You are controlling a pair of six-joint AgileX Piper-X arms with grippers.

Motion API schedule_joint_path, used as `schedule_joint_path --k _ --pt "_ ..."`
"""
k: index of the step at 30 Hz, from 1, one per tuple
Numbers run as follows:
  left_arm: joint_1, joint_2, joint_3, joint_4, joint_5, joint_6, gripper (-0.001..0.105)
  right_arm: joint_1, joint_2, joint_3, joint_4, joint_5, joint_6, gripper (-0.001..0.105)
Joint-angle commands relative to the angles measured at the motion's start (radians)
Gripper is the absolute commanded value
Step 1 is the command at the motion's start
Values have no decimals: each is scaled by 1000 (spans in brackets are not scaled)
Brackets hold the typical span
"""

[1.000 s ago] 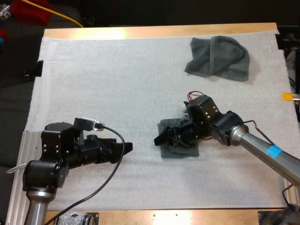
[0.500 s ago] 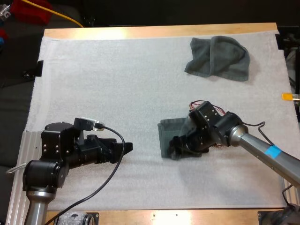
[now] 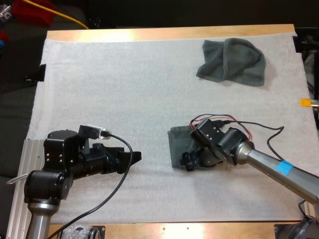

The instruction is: Pick towel from pile, fold and stack

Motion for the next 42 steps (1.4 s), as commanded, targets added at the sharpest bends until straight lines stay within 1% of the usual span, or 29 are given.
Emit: schedule_joint_path --k 1,2,5,6,8,10,12,14,17,19,21,24,28,31,34,37,41,42 --pt "-2 -6 -4 0 18 0 68 -5 -7 -8 21 -22 10 75" --pt "-2 -6 -4 0 18 0 68 -5 -7 -8 30 -69 10 75" --pt "-2 -6 -4 0 18 0 68 1 -9 -8 40 -155 4 75" --pt "-2 -6 -4 0 18 0 68 3 -14 -8 36 -167 -15 75" --pt "-2 -6 -4 0 18 0 68 11 -27 -8 15 -161 -43 75" --pt "-2 -6 -4 0 18 0 68 12 -45 -11 4 -161 -41 75" --pt "-2 -6 -4 0 18 0 68 12 -60 -28 36 -161 -16 75" --pt "-2 -6 -4 0 18 0 68 12 -72 -47 99 -165 -9 75" --pt "-2 -6 -4 0 20 0 68 12 -96 -63 213 -159 -19 75" --pt "-2 -6 -4 0 20 0 68 12 -114 -63 261 -125 -44 75" --pt "-2 -6 -4 0 20 0 68 12 -134 -63 303 -36 -71 75" --pt "-2 -6 -4 0 23 0 68 -5 -161 -63 329 15 -71 75" --pt "-2 -6 -4 0 52 0 68 -61 -191 -63 330 19 -69 75" --pt "-2 -6 -4 0 60 0 68 -126 -202 -63 330 14 -69 75" --pt "-2 -6 -4 0 59 0 68 -189 -201 -57 328 -19 -69 75" --pt "-2 -6 -4 0 59 0 68 -248 -201 -35 295 -90 -69 75" --pt "-2 -6 -4 0 59 0 68 -327 -201 12 223 -185 -17 75" --pt "-2 -6 -4 0 59 0 68 -351 -201 33 194 -225 1 75"
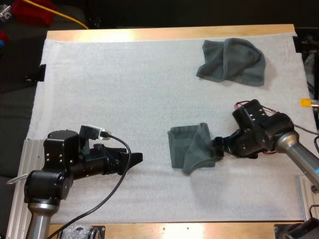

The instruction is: Pick towel from pile, fold and stack

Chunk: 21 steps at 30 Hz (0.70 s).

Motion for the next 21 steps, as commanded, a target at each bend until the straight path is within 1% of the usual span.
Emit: schedule_joint_path --k 1,3,9,10,14,17,21 --pt "-2 -6 -4 0 8 0 68 -32 -7 22 -37 -69 26 75" --pt "-2 -6 -4 0 8 0 68 -72 -7 65 -109 -149 75 75" --pt "-2 -6 -4 0 8 0 68 -132 -7 163 -283 -250 221 75" --pt "-2 -6 -4 0 8 0 68 -134 -7 175 -300 -261 235 75" --pt "-2 -6 -4 0 8 0 68 -134 -3 248 -443 -282 355 75" --pt "-2 -6 -4 0 8 0 68 -134 6 291 -533 -306 425 75" --pt "-2 -6 -4 0 8 0 68 -134 37 315 -604 -334 468 75"
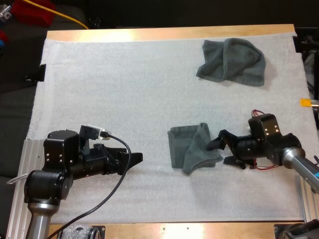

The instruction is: Pick towel from pile, fold and stack

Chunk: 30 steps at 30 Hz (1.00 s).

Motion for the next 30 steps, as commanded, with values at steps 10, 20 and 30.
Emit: schedule_joint_path --k 10,20,30 --pt "-2 -6 -4 0 8 0 68 -3 11 -2 -60 -25 34 72" --pt "-2 -6 -4 0 8 0 68 -3 11 -2 -60 -25 34 47" --pt "-2 -6 -4 0 8 0 68 -1 11 -2 -60 -23 38 36"
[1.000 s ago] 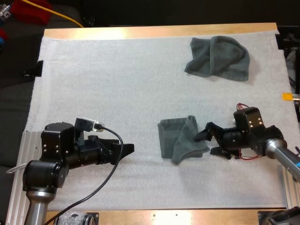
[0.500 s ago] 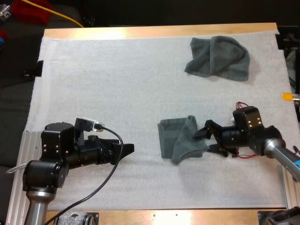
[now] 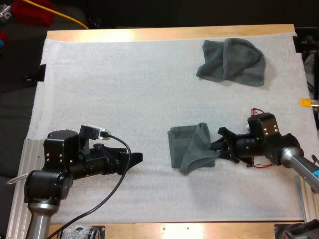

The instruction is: Pick towel from pile, fold and stack

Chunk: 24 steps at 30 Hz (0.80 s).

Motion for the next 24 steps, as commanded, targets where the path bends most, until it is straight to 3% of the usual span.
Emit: schedule_joint_path --k 1,6,16,19,24 --pt "-2 -6 -4 0 8 0 68 -1 -3 -3 -4 -8 5 33" --pt "-2 -6 -4 0 8 0 68 -1 -3 -3 -26 -8 5 14" --pt "-2 -6 -4 -1 8 0 68 37 -3 -3 -77 -8 5 12" --pt "-2 -6 -4 -1 8 0 68 71 -3 -3 -133 -8 28 0" --pt "-2 -6 -4 -1 8 0 68 93 -3 -3 -215 -8 73 1"
